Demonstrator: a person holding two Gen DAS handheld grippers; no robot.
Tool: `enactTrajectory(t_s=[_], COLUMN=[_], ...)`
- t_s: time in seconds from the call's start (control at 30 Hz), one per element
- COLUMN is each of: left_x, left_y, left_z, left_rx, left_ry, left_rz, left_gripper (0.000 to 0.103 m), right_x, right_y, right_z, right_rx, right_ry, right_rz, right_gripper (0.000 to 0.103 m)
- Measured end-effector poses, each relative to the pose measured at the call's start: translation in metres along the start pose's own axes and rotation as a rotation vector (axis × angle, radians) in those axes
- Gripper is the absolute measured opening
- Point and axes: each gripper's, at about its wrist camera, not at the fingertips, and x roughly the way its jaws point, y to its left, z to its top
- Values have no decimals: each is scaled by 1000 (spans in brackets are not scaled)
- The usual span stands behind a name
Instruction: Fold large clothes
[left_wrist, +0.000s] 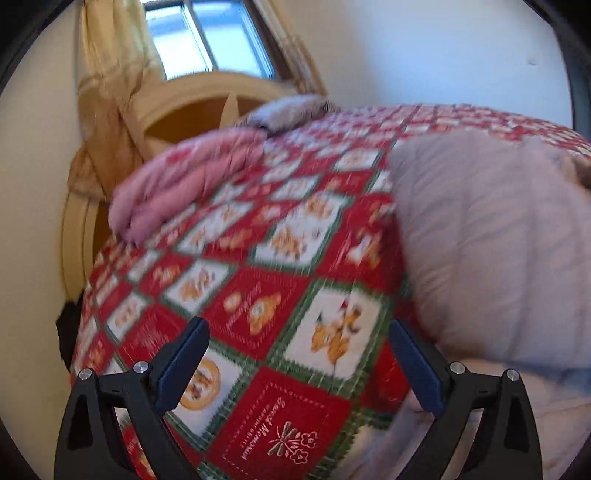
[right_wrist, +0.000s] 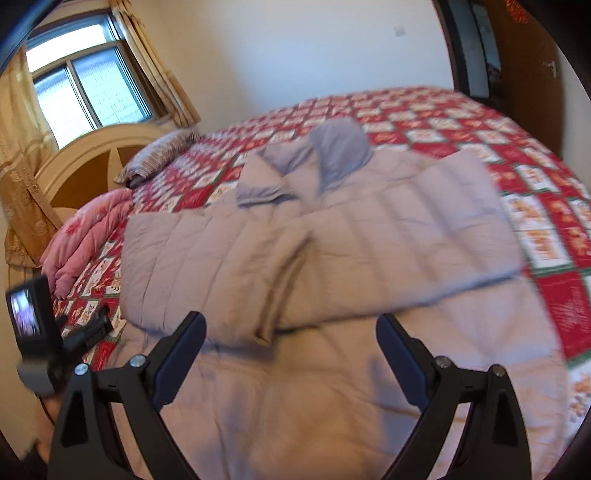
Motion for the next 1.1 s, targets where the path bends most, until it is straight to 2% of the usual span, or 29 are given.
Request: enactTrajectory(t_s=[0.1,0.17,0.23,0.27,0.43,0.5,0.67,0.7,0.77,0.83,0.9,1.0,1.1], left_x=[16,18,16,17,11,4,-20,-26,-39,-49,-54,-44,-24], left_y=[3,5,5,6,8,9,4,3,-1,-8,-23,-50,-84], left_z=[-8,-10,-12,-11,-9,-7,13,21,38,54,77,102,116], left_rx=[-21,-30,-35,-37,-49,-43,-24,-26,-27,-22,-24,-25,-22], left_ry=[67,70,63,64,58,52,29,22,-7,-34,-58,-55,-44], left_rz=[-23,-42,-54,-58,-73,-92,-166,-183,-224,-261,-322,-377,-386], left_gripper=[98,98,98,98,98,98,98,98,98,98,98,98,98], right_x=[34,46,39,33,-10,-25,-29,-29,-38,-51,-70,-81,-58], right_y=[13,15,14,12,-11,-27,-52,-54,-62,-71,-69,-54,-34], right_z=[1,-2,-6,-8,-22,-28,-39,-40,-39,-34,-26,-12,9], right_rx=[-22,-28,-41,-52,-70,-58,-32,-30,7,78,103,96,78], right_ry=[69,113,102,95,41,25,57,49,21,-14,-106,-183,-153], right_rz=[-18,0,9,7,-34,-76,-134,-143,-194,-219,-279,-220,-103], right_gripper=[69,30,15,12,10,10,11,13,47,51,51,52,52])
